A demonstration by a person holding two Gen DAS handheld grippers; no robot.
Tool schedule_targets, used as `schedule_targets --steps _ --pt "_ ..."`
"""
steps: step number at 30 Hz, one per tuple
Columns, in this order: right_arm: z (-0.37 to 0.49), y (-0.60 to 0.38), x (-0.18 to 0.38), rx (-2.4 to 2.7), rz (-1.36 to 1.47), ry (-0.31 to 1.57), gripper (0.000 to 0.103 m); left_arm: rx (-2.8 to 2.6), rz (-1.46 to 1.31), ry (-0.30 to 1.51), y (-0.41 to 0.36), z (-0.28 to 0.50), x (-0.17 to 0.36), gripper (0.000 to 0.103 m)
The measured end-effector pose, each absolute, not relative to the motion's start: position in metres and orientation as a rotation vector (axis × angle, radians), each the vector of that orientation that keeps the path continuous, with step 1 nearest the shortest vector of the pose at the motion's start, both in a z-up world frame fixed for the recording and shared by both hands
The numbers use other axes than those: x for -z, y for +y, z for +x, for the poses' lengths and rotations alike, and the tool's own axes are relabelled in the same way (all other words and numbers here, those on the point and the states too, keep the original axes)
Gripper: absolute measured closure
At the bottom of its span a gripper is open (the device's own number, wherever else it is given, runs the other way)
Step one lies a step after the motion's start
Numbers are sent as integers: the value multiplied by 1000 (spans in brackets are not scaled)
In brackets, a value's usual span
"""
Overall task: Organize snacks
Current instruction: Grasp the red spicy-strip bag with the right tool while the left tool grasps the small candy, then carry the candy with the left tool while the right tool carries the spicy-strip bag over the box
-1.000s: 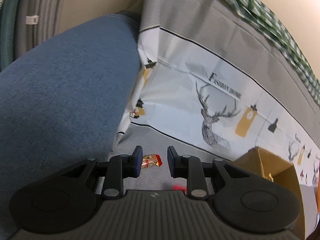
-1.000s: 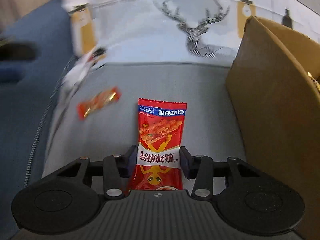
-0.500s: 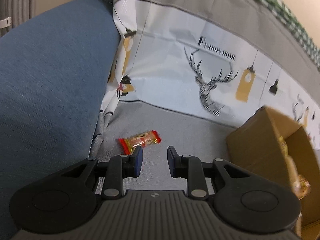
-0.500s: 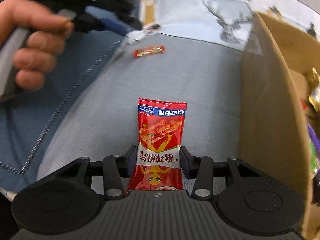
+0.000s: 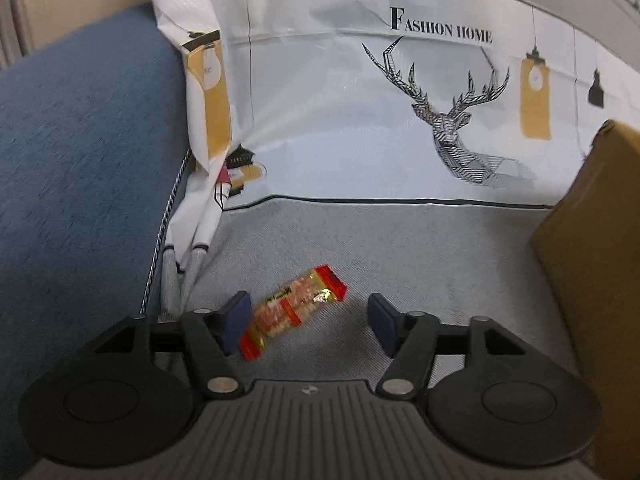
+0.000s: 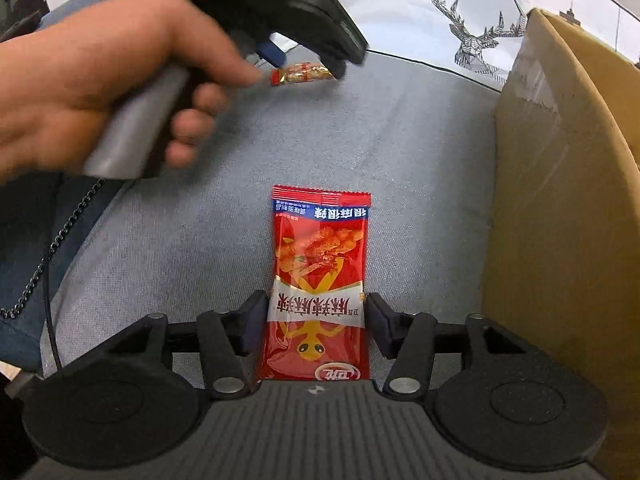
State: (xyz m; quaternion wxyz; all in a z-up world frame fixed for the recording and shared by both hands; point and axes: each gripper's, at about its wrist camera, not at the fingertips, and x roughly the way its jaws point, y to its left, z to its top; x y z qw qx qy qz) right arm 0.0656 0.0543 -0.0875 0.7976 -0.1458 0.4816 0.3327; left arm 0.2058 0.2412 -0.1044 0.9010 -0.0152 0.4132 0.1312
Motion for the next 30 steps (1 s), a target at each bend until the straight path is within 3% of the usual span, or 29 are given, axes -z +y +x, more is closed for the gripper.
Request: schedule_targets --steps 1,3,4,5,11,16,21,30 --pt "66 54 87 -715 -308 1037 47 -272 -11 861 241 209 107 34" --pt "66 52 88 -719 -302 1040 46 -260 -8 866 242 210 109 47" --pt "65 53 87 -719 -302 1041 46 -241 -43 864 245 209 108 69" --pt "66 53 87 -720 -302 1041 46 -241 -58 865 246 208 106 84" --pt "64 52 88 -723 -305 1029 49 -249 -123 891 248 201 94 85" --pt "63 52 87 -724 -317 1013 53 -292 -369 920 262 173 70 85" --pt "57 53 84 -714 -314 1006 55 -270 -379 967 242 142 46 86" --pt "51 39 54 -710 -239 935 56 -252 -492 829 211 52 -1 86"
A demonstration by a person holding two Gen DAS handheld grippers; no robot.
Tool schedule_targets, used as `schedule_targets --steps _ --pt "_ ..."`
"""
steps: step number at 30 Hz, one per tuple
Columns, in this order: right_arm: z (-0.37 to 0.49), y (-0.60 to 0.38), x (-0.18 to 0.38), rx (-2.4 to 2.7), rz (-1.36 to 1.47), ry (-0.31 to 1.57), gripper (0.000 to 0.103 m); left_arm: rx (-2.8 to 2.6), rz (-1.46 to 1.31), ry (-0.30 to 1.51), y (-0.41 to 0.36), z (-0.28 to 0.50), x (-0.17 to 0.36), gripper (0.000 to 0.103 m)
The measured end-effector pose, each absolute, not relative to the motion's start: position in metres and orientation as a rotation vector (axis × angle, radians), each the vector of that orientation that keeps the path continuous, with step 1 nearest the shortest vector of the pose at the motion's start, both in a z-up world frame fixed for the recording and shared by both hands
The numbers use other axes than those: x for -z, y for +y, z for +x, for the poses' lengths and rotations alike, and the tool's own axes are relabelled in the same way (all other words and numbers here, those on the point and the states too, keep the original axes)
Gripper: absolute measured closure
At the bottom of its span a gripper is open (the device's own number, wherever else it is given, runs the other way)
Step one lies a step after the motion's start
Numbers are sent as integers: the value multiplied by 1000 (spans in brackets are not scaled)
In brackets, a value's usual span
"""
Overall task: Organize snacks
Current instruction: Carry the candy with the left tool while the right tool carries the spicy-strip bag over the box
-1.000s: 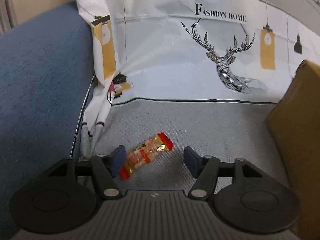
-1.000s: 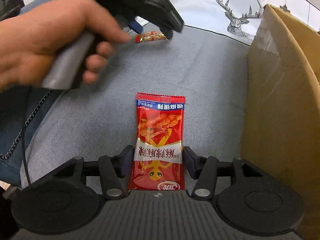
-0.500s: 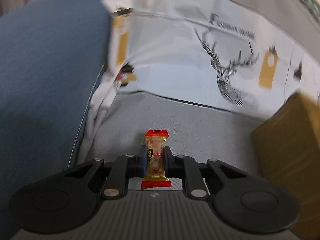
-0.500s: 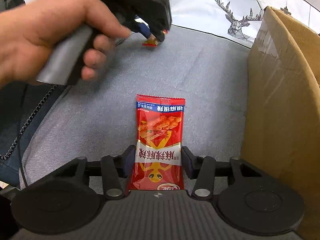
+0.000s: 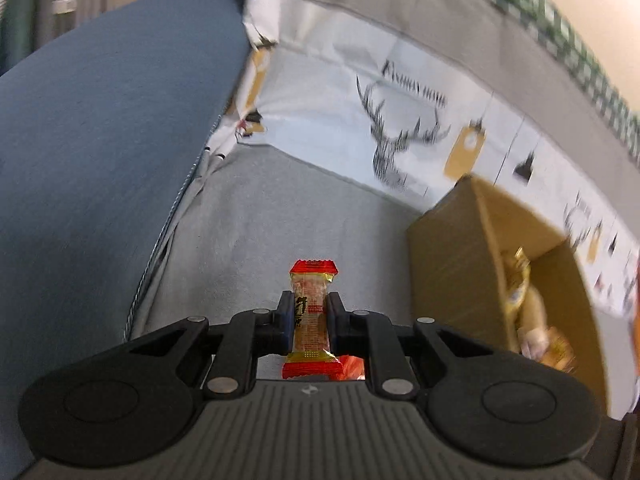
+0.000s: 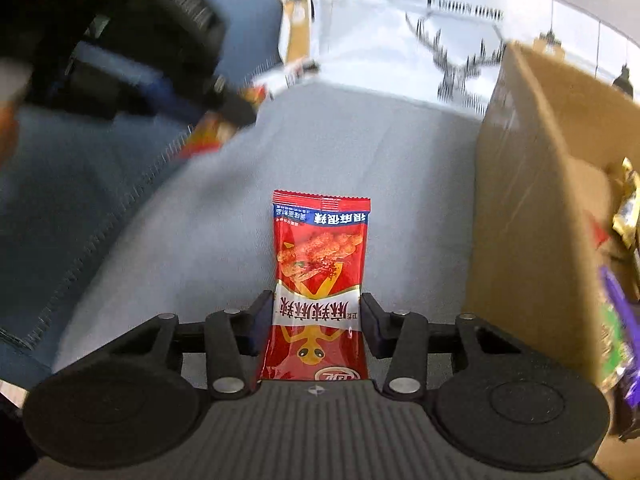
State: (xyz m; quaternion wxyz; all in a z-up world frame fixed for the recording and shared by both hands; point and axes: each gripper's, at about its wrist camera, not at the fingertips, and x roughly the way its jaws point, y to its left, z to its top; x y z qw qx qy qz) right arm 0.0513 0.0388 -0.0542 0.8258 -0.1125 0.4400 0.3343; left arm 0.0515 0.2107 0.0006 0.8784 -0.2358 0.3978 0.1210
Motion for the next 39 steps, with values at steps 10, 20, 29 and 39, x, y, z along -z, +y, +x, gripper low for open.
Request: schedule_targets --steps 10,20,29,39 --pt "43 -10 -10 -707 -80 736 56 -285 -393 659 192 45 -8 86" --pt "70 -58 -36 -618 -11 565 56 -178 -456 538 167 60 -14 86" --pt "103 -86 -36 -513 37 558 56 -72 -440 487 126 71 -22 86" --pt "116 -105 -35 -422 72 552 56 -3 -449 476 97 84 -22 86"
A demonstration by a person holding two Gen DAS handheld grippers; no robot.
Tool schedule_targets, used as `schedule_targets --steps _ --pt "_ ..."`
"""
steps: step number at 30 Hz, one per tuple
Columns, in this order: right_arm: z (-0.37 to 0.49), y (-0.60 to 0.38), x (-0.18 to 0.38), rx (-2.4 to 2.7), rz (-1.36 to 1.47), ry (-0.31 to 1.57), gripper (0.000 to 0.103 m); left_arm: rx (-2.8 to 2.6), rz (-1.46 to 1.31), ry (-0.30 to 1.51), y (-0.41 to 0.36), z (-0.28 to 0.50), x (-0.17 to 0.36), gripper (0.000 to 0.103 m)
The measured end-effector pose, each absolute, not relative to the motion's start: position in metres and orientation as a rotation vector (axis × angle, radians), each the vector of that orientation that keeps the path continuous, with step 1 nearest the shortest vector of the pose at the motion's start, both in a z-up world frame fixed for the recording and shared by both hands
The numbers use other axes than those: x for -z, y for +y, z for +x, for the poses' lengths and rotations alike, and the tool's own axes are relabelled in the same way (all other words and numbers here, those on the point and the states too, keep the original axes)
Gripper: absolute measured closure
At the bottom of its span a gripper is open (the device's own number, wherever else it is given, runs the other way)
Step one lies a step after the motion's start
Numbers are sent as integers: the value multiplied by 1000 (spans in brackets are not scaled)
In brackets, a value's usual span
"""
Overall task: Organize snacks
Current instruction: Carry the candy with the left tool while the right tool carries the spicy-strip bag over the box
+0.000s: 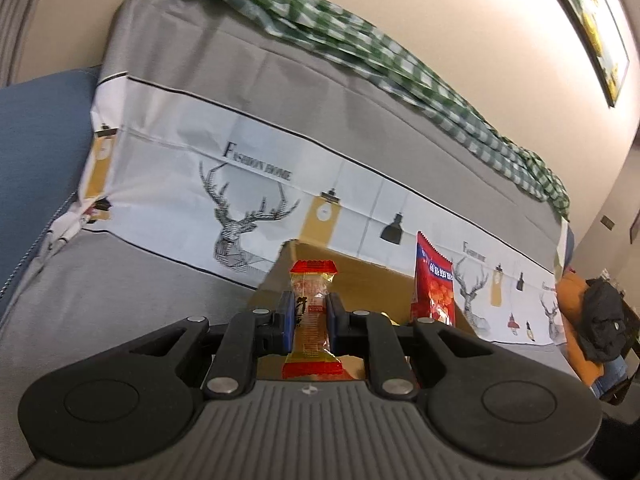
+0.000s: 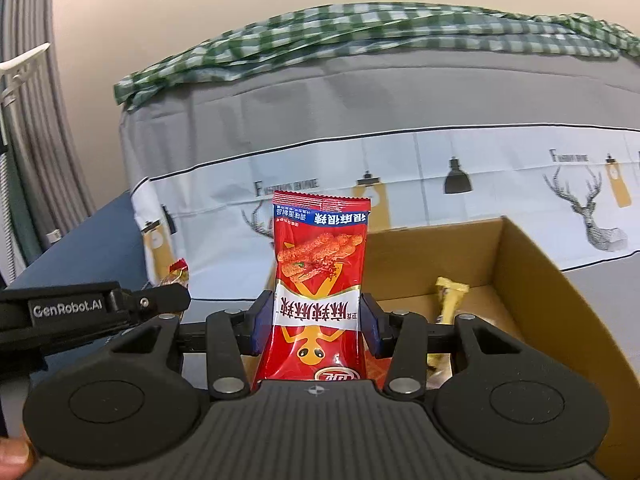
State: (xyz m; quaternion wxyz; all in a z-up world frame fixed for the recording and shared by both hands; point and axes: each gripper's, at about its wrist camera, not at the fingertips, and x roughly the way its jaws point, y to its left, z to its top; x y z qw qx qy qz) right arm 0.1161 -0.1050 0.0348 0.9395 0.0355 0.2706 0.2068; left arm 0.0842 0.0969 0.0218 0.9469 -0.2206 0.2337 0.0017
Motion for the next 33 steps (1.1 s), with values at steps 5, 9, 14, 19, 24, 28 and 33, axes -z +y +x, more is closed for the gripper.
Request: schedule_targets --steps 5,9,14,19,24,28,33 --pt "120 -118 -37 -387 86 536 56 16 -455 473 92 87 -20 86" --pt "126 -127 -35 -361 98 543 56 30 -459 476 89 90 -20 86" --pt "130 -135 -34 -337 101 537 56 55 -457 481 81 93 -19 86" --pt "135 -143 -35 -307 113 534 56 100 -419 480 63 95 -19 86" --pt "138 -148 -35 -281 114 527 56 137 -388 464 51 95 -20 86" --pt "140 -152 -34 -268 115 529 56 157 -376 466 45 96 -19 86" --pt "139 -156 -33 -251 112 523 56 174 -370 468 41 98 -19 86"
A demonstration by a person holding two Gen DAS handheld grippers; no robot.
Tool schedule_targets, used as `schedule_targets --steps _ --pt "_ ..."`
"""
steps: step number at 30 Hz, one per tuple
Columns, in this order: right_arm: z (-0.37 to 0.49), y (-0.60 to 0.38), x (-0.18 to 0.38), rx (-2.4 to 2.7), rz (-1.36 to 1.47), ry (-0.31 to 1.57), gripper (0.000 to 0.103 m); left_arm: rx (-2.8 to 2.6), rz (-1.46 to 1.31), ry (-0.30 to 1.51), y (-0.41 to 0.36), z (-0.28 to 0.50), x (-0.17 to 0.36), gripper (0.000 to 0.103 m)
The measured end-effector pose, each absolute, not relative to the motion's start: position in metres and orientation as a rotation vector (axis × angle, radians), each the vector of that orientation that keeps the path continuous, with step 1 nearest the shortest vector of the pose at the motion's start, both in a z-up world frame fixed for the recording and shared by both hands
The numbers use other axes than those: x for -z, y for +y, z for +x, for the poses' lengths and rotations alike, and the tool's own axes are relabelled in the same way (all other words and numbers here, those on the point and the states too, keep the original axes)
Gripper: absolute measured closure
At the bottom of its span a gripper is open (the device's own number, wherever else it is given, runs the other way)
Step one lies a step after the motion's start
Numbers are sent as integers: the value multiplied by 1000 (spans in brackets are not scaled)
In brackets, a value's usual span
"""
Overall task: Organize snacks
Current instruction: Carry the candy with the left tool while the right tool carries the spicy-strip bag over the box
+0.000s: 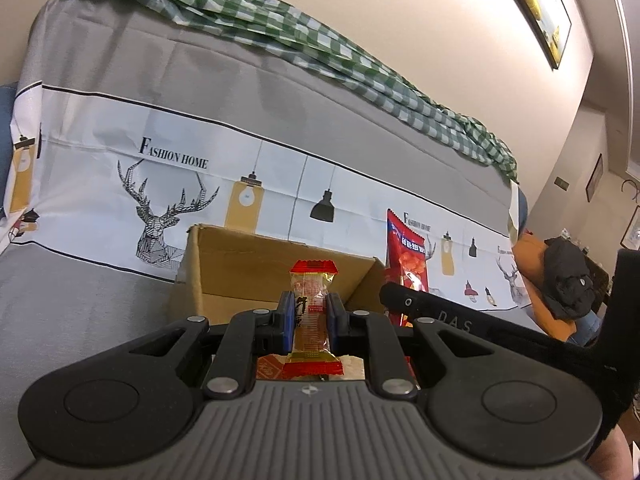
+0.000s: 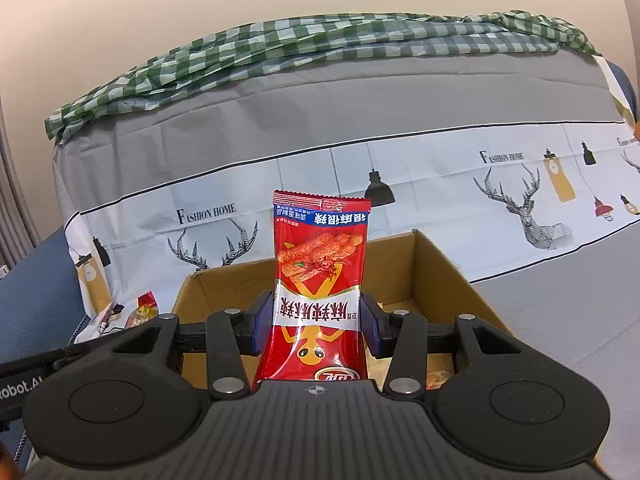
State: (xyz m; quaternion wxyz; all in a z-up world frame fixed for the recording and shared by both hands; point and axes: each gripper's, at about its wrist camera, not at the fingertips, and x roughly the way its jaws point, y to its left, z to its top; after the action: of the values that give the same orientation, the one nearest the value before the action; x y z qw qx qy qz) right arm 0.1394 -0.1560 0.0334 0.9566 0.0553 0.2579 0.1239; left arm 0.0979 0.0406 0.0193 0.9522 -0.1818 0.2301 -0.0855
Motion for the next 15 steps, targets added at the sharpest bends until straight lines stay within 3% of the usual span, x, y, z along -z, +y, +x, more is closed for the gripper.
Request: schedule_targets --steps 15 --pt "149 -175 -36 -180 123 512 56 239 -308 475 17 99 -17 86"
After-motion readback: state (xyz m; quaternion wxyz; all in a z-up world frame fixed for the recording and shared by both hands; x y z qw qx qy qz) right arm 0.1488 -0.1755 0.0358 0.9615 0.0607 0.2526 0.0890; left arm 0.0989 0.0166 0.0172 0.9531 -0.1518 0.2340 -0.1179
